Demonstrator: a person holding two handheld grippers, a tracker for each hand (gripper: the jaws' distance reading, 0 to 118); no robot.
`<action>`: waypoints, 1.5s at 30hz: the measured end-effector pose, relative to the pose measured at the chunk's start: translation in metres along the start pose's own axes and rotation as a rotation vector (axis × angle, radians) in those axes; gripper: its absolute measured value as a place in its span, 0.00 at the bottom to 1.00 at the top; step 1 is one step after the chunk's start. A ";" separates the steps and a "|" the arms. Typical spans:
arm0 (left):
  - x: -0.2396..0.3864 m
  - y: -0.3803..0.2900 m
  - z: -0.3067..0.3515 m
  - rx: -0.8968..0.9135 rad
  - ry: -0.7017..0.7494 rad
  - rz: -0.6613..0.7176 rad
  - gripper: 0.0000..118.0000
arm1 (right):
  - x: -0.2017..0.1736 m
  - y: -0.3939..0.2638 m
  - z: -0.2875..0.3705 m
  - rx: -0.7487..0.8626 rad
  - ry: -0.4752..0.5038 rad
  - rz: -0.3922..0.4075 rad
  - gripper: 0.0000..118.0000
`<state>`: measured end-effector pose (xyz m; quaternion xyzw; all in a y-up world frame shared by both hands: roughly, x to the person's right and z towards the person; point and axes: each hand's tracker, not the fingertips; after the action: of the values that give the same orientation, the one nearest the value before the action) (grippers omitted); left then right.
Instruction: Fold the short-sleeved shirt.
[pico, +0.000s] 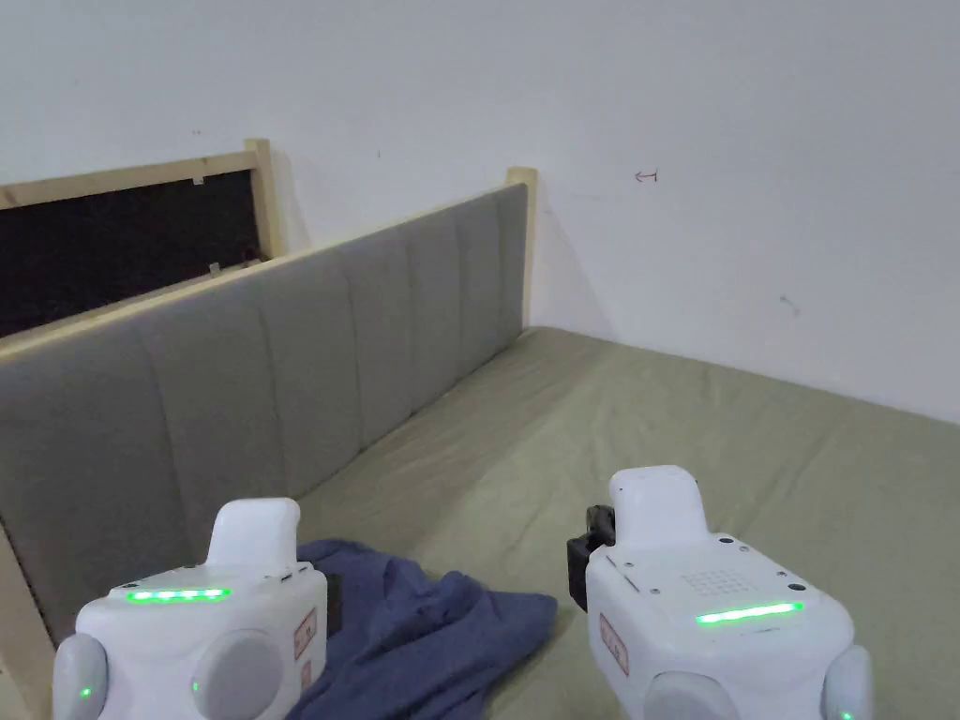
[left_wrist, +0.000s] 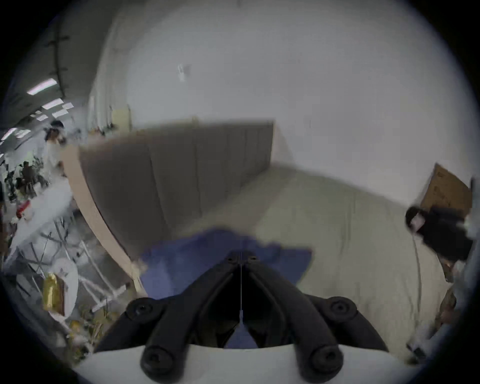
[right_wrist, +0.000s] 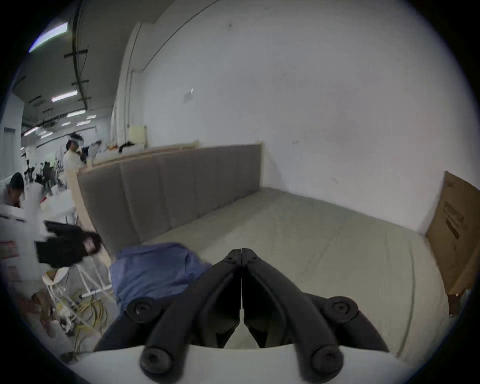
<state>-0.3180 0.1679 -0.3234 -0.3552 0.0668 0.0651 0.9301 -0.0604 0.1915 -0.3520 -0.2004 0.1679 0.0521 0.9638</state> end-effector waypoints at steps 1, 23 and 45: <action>-0.008 -0.006 -0.021 -0.104 -0.038 0.019 0.00 | -0.004 -0.005 -0.011 -0.034 0.003 0.019 0.00; 0.003 -0.075 -0.170 -0.257 0.031 -0.123 0.38 | 0.017 -0.108 -0.119 -0.375 -0.004 -0.038 0.00; 0.132 0.074 0.092 0.385 -0.272 -0.199 0.05 | 0.125 -0.028 0.083 -0.034 -0.153 -0.246 0.00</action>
<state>-0.1936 0.2941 -0.3259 -0.1645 -0.0829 0.0067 0.9829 0.0867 0.2037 -0.3127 -0.2310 0.0671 -0.0485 0.9694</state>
